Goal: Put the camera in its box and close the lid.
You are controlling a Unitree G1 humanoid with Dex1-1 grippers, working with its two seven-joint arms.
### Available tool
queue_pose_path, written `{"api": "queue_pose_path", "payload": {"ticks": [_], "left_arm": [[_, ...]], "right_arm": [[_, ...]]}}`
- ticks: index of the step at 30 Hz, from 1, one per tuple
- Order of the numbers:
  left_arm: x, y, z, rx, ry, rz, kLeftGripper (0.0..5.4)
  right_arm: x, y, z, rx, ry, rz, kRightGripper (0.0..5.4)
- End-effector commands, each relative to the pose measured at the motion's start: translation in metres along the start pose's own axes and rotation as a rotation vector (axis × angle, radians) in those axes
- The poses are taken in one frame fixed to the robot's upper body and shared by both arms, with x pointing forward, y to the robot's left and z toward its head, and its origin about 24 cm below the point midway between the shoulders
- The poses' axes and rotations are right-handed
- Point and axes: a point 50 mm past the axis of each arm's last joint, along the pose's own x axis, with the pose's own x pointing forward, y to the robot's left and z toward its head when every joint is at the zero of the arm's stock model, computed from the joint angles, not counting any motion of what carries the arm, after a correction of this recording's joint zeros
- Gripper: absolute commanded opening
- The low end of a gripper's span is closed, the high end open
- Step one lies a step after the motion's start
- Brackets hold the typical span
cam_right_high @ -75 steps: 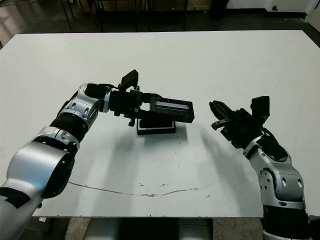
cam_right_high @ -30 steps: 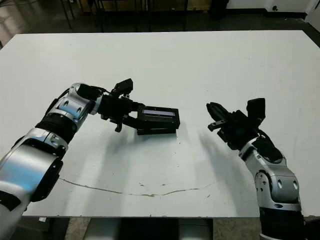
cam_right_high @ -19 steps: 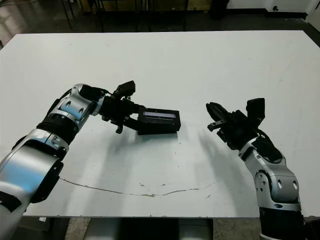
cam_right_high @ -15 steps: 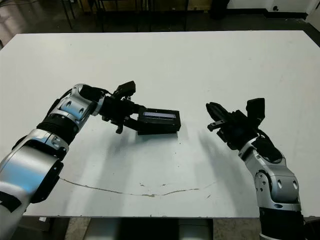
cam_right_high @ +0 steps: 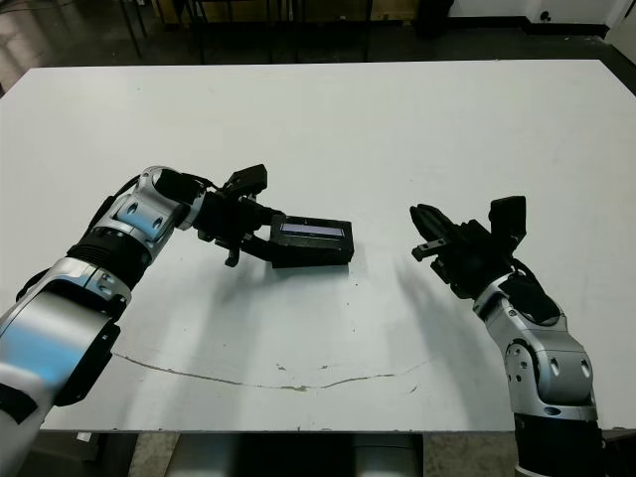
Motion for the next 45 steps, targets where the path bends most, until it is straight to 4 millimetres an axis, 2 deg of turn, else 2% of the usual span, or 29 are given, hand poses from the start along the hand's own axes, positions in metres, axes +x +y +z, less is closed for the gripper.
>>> {"api": "queue_pose_path", "payload": {"ticks": [1, 12, 27, 45], "left_arm": [[-0.01, -0.001, -0.018, -0.016, 0.093, 0.024, 1.6], [-0.012, -0.004, -0.027, -0.012, 0.133, 0.035, 1.6], [0.007, -0.011, -0.045, -0.145, 0.157, -0.007, 1.58], [0.019, -0.018, -0.051, -0.147, 0.187, -0.048, 1.44]], "right_arm": [[-0.003, 0.0, -0.005, -0.002, 0.028, -0.01, 0.0], [-0.003, 0.002, -0.006, 0.021, 0.023, -0.012, 0.0], [-0.006, 0.001, -0.005, 0.02, 0.016, -0.001, 0.0], [-0.006, 0.004, -0.001, 0.029, 0.0, 0.011, 0.0]]}}
